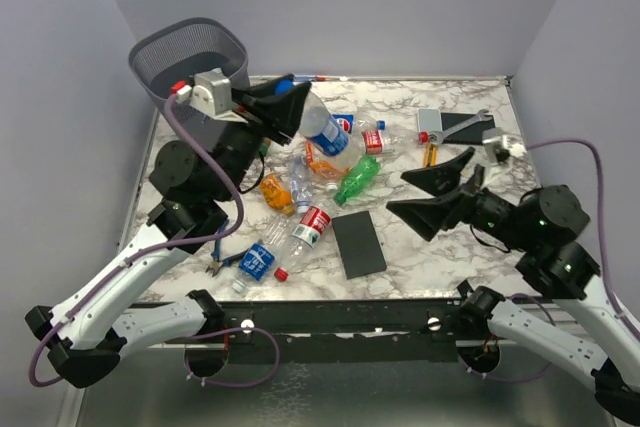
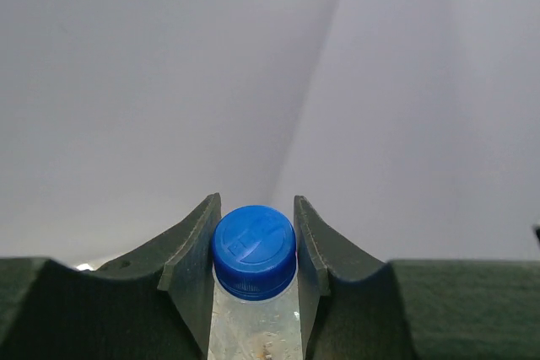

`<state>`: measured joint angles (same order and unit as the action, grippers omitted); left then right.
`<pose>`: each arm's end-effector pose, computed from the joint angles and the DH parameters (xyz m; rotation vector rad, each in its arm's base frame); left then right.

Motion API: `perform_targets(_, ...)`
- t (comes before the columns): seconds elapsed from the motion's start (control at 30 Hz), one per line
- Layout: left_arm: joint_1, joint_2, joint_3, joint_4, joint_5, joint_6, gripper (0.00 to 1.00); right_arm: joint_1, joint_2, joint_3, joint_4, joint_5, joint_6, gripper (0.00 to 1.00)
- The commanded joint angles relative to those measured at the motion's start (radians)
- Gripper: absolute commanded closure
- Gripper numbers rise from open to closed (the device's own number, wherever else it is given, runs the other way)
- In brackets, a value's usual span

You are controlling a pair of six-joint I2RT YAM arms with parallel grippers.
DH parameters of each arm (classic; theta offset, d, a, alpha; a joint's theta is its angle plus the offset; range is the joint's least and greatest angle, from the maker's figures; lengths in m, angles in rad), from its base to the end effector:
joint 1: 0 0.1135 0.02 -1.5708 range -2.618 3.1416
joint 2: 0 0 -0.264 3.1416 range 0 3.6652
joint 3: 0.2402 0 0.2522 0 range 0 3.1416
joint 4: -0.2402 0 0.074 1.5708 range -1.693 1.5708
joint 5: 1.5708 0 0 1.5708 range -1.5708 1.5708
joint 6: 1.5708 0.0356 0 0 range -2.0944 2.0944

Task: Put the plastic bottles in the bin
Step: Pick up the plastic bottle from the corner of the board, then place the plastic bottle in the trash bin.

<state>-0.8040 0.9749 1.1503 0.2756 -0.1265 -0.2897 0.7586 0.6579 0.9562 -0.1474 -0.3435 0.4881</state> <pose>0.1427 -0.1416 0.4815 0.1821 1.1545 -0.9018 0.0889 0.1008 0.4204 -0.5108 1.4700 1.2510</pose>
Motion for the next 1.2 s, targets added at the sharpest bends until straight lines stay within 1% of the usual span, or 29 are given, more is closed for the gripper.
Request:
perform_targets(0.0, 0.002, 0.015, 0.131, 0.087, -0.296, 0.325, 1.00, 0.005, -0.096, -0.021, -0.133, 0.304, -0.001, 0.00)
perform_targets(0.07, 0.002, 0.040, 0.145, 0.193, -0.389, 0.430, 1.00, 0.005, -0.146, -0.079, -0.143, 0.409, 0.018, 0.00)
perform_targets(0.17, 0.002, 0.120, 0.224, 0.286, -0.495, 0.623, 1.00, 0.005, -0.205, -0.180, -0.137, 0.483, 0.023, 0.00)
perform_targets(0.27, 0.010, 0.215, 0.312, 0.394, -0.609, 0.774, 1.00, 0.005, -0.232, -0.252, -0.208, 0.579, 0.126, 0.00)
perform_targets(0.33, 0.047, 0.259, 0.337, 0.480, -0.629, 0.818, 1.00, 0.005, -0.244, -0.324, -0.233, 0.587, 0.200, 0.00)
perform_targets(0.4, 0.106, 0.294, 0.376, 0.501, -0.619, 0.792, 1.00, 0.005, -0.259, -0.394, -0.233, 0.548, 0.223, 0.01)
perform_targets(0.53, 0.242, 0.374, 0.478, 0.448, -0.594, 0.627, 1.00, 0.005, -0.316, -0.498, -0.222, 0.504, 0.301, 0.02)
perform_targets(0.63, 0.309, 0.421, 0.503, 0.472, -0.608, 0.568, 1.00, 0.005, -0.358, -0.548, -0.212, 0.466, 0.325, 0.02)
perform_targets(0.73, 0.361, 0.432, 0.455, 0.591, -0.586, 0.563, 1.00, 0.005, -0.387, -0.564, -0.258, 0.460, 0.344, 0.02)
perform_targets(0.8, 0.387, 0.454, 0.459, 0.617, -0.589, 0.584, 1.00, 0.005, -0.404, -0.573, -0.303, 0.470, 0.360, 0.02)
perform_targets(0.93, 0.433, 0.510, 0.467, 0.616, -0.623, 0.620, 1.00, 0.004, -0.454, -0.598, -0.358, 0.468, 0.373, 0.02)
perform_targets(1.07, 0.473, 0.547, 0.416, 0.591, -0.731, 0.645, 1.00, 0.005, -0.496, -0.612, -0.370, 0.468, 0.372, 0.02)
perform_targets(1.1, 0.486, 0.544, 0.382, 0.588, -0.758, 0.625, 1.00, 0.005, -0.503, -0.609, -0.374, 0.471, 0.371, 0.02)
perform_targets(1.17, 0.519, 0.526, 0.304, 0.550, -0.769, 0.533, 1.00, 0.005, -0.506, -0.605, -0.386, 0.479, 0.378, 0.02)
